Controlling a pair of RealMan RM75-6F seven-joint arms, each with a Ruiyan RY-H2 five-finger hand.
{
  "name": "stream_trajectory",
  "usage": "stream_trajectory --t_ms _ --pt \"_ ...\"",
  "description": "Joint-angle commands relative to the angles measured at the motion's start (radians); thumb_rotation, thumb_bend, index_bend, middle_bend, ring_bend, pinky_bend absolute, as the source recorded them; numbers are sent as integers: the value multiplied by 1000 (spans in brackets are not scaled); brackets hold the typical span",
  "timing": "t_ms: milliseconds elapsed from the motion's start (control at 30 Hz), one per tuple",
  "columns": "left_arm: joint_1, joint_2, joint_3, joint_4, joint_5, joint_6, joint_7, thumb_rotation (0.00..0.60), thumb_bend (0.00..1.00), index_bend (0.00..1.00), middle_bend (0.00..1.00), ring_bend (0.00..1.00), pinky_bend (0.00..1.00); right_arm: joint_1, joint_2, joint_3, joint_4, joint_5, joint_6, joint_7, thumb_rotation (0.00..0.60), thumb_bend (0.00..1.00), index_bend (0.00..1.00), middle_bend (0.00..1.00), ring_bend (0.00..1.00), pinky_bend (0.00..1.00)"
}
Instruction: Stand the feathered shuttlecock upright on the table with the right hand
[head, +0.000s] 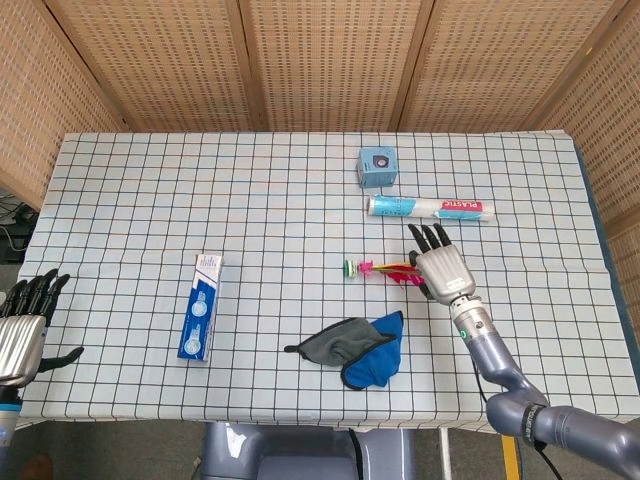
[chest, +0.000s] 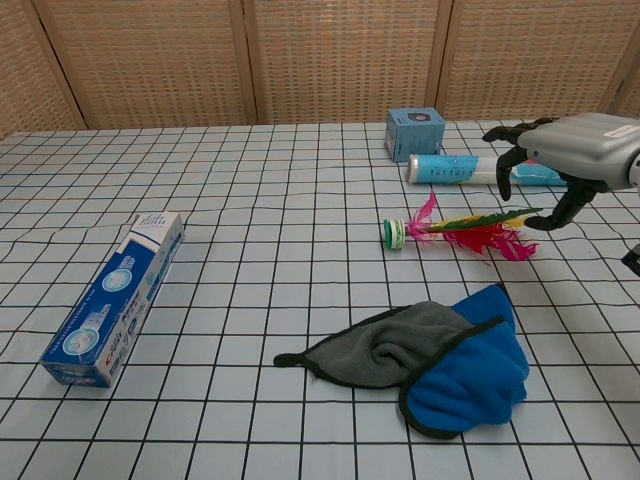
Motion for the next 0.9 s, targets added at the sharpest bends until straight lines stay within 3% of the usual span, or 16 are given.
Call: stream_trajectory --t_ms 33,433,667,900 --pt "-1 -1 0 0 -2 -1 3 600 0 0 0 0 0 10 -17 -7 18 6 1 -9 600 491 479 0 0 0" --pt "-5 0 -2 2 -17 -6 0 600 0 0 0 0 0 46 -69 -20 76 33 13 -26 600 528 530 0 0 0" --pt "-6 3 -2 1 -20 -6 -6 600 0 0 0 0 0 52 -78 -30 92 27 32 -20 600 606 673 38 0 0" --pt "-6 3 1 0 -17 -5 -5 600 0 0 0 0 0 55 -70 -35 89 23 43 -19 600 661 715 73 0 0"
